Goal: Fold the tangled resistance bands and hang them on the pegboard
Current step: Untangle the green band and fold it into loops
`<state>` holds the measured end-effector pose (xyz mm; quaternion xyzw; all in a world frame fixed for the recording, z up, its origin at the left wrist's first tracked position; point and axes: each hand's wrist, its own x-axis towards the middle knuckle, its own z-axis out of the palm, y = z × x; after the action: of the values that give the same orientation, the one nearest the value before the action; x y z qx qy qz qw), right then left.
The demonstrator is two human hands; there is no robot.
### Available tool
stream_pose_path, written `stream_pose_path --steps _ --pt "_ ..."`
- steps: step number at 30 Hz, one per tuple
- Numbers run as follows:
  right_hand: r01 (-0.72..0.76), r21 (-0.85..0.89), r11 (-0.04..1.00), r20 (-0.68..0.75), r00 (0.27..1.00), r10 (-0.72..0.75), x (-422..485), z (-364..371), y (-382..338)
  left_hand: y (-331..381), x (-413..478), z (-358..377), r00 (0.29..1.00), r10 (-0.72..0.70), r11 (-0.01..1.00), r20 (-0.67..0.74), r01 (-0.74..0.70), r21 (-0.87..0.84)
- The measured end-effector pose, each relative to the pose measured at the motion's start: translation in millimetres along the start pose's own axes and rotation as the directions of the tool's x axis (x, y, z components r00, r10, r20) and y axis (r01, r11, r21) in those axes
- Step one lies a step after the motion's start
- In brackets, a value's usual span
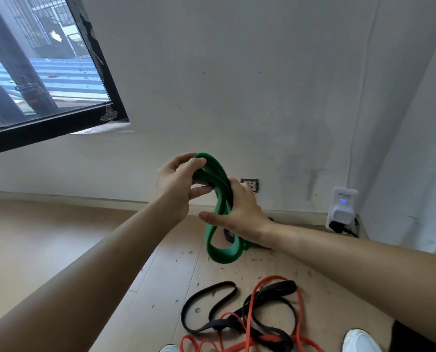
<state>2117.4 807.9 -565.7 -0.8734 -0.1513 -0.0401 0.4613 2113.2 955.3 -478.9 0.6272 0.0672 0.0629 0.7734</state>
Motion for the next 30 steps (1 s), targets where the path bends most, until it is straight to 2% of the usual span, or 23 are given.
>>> stream_pose_path --steps 3,6,8,11,17,23,30 --pt "0.017 0.031 0.999 -0.039 0.999 -0.016 0.9 -4.7 11.3 -0.4 -1.2 1.8 0.999 -0.027 0.999 -0.035 0.026 -0.028" --pt "-0.024 0.05 0.998 0.043 0.999 0.021 5.6 -25.4 17.2 -0.4 0.4 -6.0 0.997 -0.047 0.999 -0.053 0.046 -0.029" --pt "-0.014 0.033 0.999 0.145 0.989 0.009 6.6 -32.9 21.5 -2.9 2.0 -12.4 0.998 -0.045 0.999 -0.045 0.046 0.028" --pt "0.042 -0.088 0.995 0.228 0.973 -0.02 4.1 -29.3 34.2 -11.4 7.1 -18.5 0.998 -0.053 0.988 -0.025 0.056 0.141" --pt "0.044 -0.269 0.962 0.225 0.974 0.019 22.6 -25.0 64.9 -53.0 37.7 -49.6 0.978 -0.209 0.903 -0.016 0.199 0.381" --pt "0.15 -0.383 0.911 0.315 0.949 -0.024 26.8 9.1 121.8 -116.3 76.2 -71.2 0.919 -0.393 0.775 -0.029 0.348 0.528" --pt "0.131 -0.439 0.889 0.415 0.907 0.072 31.1 66.2 224.5 -257.5 108.3 -83.4 0.825 -0.549 0.702 -0.136 0.543 0.461"
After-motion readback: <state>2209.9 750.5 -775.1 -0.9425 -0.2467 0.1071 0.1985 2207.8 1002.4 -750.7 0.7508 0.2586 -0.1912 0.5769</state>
